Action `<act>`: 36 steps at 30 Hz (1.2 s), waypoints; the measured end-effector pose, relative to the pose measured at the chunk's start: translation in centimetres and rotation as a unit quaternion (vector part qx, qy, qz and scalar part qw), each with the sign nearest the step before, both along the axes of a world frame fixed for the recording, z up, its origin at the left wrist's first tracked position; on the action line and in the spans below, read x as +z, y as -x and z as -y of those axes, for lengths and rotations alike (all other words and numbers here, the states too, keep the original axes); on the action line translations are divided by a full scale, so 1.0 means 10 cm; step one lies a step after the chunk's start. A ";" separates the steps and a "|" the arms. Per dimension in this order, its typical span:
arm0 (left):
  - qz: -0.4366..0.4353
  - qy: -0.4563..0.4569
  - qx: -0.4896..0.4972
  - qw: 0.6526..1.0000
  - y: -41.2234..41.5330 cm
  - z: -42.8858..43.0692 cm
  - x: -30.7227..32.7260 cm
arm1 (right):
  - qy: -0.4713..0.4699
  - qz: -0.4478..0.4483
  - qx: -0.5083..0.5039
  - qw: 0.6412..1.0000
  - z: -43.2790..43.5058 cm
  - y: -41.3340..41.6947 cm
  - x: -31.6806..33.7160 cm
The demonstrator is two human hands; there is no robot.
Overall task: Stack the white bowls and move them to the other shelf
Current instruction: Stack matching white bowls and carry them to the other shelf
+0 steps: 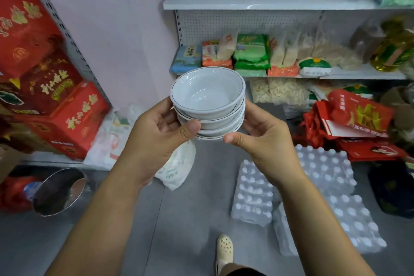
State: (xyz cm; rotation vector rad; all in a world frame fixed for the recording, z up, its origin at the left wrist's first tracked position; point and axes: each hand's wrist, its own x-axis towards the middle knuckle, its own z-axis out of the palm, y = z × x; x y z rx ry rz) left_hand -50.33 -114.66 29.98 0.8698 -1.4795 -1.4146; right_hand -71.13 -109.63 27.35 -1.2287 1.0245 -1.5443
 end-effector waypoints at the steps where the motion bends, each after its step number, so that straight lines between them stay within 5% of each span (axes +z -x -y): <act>1: 0.001 -0.001 -0.006 1.000 0.06 0.19 0.02 | 0.000 0.006 -0.002 1.000 0.19 0.07 0.00; 16: 0.014 0.000 0.061 0.998 0.26 2.59 -0.03 | -0.043 -0.014 0.055 0.997 2.89 0.33 -0.13; 36: 0.027 -0.007 -0.022 0.999 0.62 5.86 0.08 | -0.026 0.000 -0.016 1.000 5.90 0.66 -0.12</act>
